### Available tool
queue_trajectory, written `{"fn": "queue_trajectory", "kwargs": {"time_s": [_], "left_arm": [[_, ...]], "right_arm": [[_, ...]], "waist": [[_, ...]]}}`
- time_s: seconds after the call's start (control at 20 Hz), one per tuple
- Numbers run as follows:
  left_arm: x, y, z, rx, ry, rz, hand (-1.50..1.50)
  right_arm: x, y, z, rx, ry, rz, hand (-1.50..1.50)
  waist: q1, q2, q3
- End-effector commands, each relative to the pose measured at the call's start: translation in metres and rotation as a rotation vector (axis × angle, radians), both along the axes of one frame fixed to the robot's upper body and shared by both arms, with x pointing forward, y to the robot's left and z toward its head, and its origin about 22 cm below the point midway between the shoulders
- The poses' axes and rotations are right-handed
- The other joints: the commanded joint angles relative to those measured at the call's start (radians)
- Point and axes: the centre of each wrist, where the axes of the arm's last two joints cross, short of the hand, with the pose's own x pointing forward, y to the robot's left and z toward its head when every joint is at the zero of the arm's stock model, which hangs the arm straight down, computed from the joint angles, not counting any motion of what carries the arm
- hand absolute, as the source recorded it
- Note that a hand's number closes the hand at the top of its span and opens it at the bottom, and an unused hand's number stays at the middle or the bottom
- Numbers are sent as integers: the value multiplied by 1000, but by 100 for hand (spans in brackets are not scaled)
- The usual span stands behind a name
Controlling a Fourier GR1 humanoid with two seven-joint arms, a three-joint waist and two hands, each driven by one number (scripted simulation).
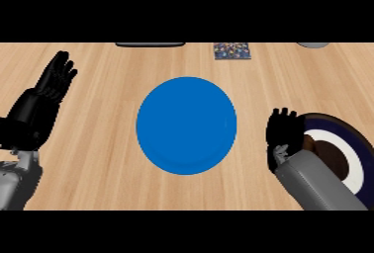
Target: Pick the sweet potato from the plate and place it in the plate
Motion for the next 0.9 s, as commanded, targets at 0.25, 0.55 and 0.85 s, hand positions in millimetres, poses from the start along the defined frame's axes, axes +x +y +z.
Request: {"fn": "queue_trajectory", "kwargs": {"time_s": [0.25, 0.55, 0.85], "left_arm": [[0, -10, -17, -7, 8, -14, 0], [-1, -1, 12, 9, 11, -13, 0], [-4, -21, 4, -8, -4, -8, 0]], "right_arm": [[7, -20, -5, -165, 96, -185, -150], [-3, -32, -24, -146, 131, -188, -150], [-13, -75, -39, -132, 167, -232, -150]], "waist": [[3, 2, 0], [6, 1, 1], [4, 1, 1]]}}
